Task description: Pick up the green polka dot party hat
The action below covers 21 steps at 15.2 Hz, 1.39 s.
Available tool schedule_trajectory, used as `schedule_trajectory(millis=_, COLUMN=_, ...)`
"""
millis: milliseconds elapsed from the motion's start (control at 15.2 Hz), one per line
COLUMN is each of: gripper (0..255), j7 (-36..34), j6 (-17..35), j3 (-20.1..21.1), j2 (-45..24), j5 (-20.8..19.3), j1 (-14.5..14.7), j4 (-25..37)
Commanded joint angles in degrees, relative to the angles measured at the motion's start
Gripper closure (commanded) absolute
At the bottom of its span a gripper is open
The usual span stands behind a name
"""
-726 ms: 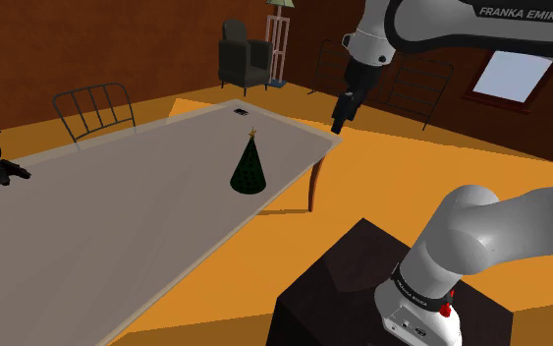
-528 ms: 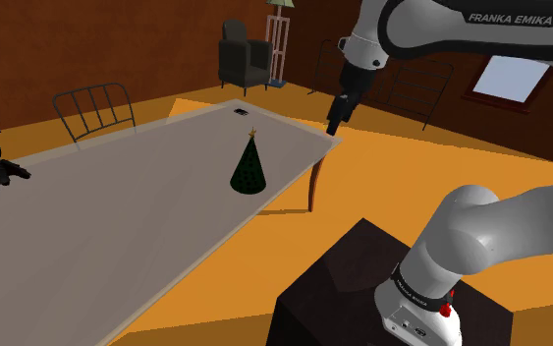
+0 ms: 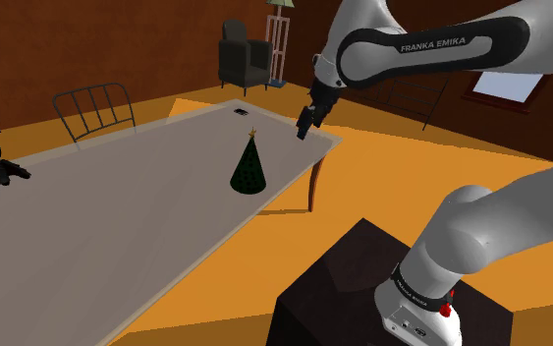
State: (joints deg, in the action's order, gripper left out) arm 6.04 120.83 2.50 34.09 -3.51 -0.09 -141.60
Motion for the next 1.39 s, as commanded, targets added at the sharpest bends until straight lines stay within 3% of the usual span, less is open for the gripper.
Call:
schedule_trajectory(millis=0, gripper=0, j7=-0.5, j6=5.0, j3=0.0, j2=-4.1, j5=-0.3, j1=-0.4, j4=0.9)
schedule_trajectory(millis=660, gripper=0, j7=-3.8, j6=24.7, j3=0.3, j2=-24.4, j5=-2.6, j1=-2.2, j4=9.1)
schedule_trajectory(millis=1320, gripper=0, j7=-7.7, j6=36.1, j3=-0.3, j2=-43.3, j5=-6.0, j1=-2.9, j4=23.2)
